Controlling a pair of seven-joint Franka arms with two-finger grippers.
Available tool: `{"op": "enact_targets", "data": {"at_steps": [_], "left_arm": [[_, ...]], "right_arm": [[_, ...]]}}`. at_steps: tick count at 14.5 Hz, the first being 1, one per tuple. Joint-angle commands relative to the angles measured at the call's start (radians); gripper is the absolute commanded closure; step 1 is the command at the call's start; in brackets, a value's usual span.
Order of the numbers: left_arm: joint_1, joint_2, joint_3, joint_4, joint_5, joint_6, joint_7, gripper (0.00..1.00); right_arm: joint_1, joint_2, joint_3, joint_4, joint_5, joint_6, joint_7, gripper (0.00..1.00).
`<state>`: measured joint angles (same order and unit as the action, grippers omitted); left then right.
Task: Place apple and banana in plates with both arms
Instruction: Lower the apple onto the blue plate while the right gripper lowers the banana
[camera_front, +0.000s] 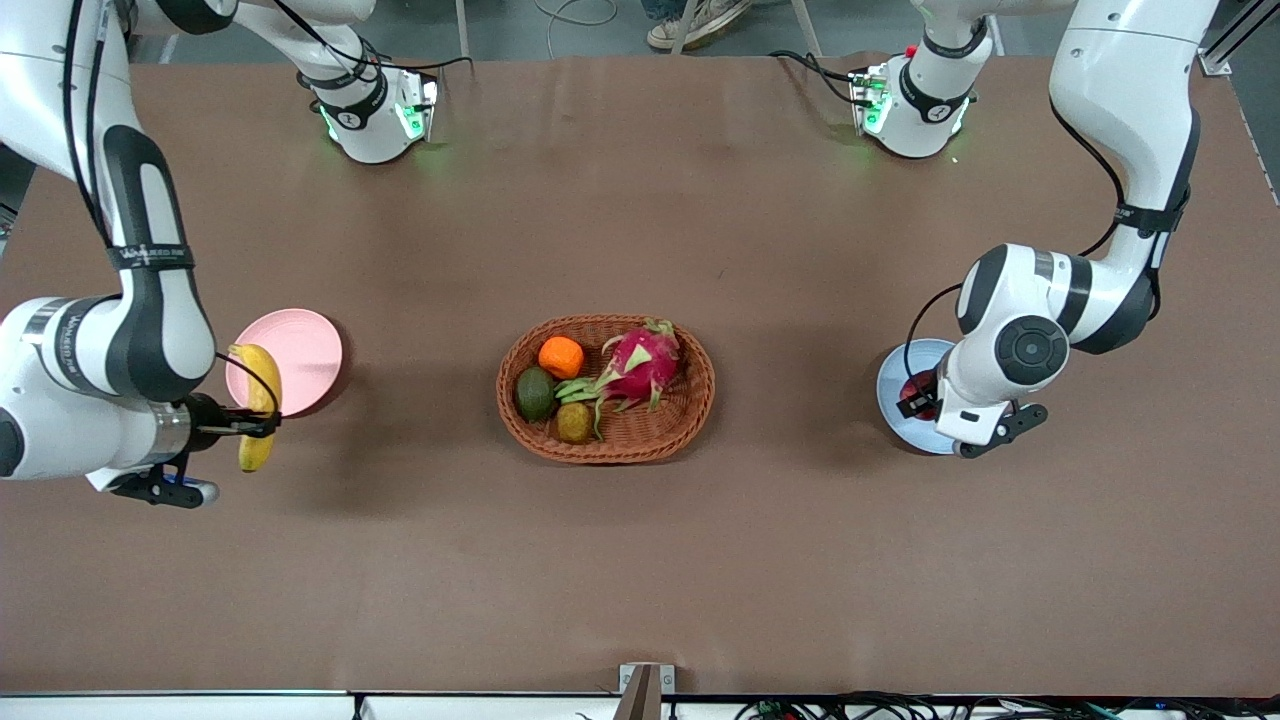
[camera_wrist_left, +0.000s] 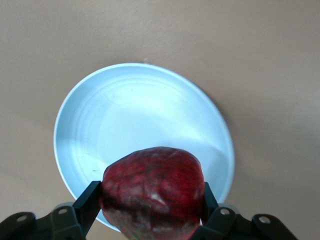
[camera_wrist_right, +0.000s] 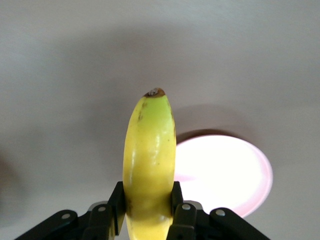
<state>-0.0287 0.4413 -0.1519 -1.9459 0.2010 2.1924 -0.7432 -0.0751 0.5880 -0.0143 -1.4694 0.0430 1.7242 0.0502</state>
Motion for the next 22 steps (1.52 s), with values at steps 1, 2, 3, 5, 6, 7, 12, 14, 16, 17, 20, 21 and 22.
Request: {"op": "enact_targets", "data": {"at_steps": [1,2,3,5,6,7,12,14,16,17,20,21,22], "left_arm": [[0.041,-0.052,-0.014,-0.090,0.018,0.049,0.042,0.39],[0.041,-0.050,-0.014,-0.105,0.018,0.067,0.042,0.39],[0.042,-0.047,-0.014,-0.119,0.017,0.088,0.042,0.37],[0.055,-0.038,-0.014,-0.130,0.018,0.116,0.054,0.33],[0.058,-0.033,-0.014,-0.130,0.017,0.122,0.067,0.29],[0.068,-0.030,-0.014,-0.127,0.018,0.122,0.074,0.19],[0.067,-0.101,-0.015,-0.122,0.017,0.107,0.077,0.00],[0.066,-0.165,-0.020,-0.120,0.015,0.083,0.085,0.00],[0.067,-0.220,-0.029,-0.090,0.006,0.037,0.139,0.00],[0.067,-0.240,-0.031,-0.064,0.006,-0.002,0.180,0.00],[0.067,-0.289,-0.031,0.054,0.002,-0.150,0.310,0.00],[0.069,-0.302,-0.031,0.094,0.000,-0.201,0.352,0.00],[0.069,-0.315,-0.031,0.140,0.000,-0.262,0.401,0.00]], "right_arm": [[-0.005,-0.127,0.025,-0.193,-0.057,0.090,-0.013,0.67],[-0.006,-0.182,0.025,-0.298,-0.067,0.171,-0.013,0.66],[-0.006,-0.229,0.025,-0.392,-0.069,0.251,-0.013,0.66],[0.000,-0.312,0.024,-0.549,-0.109,0.398,-0.013,0.66],[-0.002,-0.335,0.025,-0.605,-0.156,0.466,-0.013,0.66],[-0.006,-0.344,0.024,-0.647,-0.191,0.521,-0.013,0.66],[-0.018,-0.333,0.024,-0.686,-0.195,0.541,-0.012,0.64],[-0.017,-0.329,0.024,-0.695,-0.196,0.540,-0.012,0.64],[-0.018,-0.318,0.024,-0.707,-0.199,0.545,-0.009,0.64],[-0.018,-0.307,0.024,-0.707,-0.199,0.548,-0.007,0.64],[-0.026,-0.263,0.022,-0.707,-0.199,0.575,-0.007,0.58],[-0.040,-0.251,0.024,-0.709,-0.199,0.590,-0.006,0.56],[-0.051,-0.240,0.024,-0.710,-0.199,0.609,-0.006,0.44]]}}
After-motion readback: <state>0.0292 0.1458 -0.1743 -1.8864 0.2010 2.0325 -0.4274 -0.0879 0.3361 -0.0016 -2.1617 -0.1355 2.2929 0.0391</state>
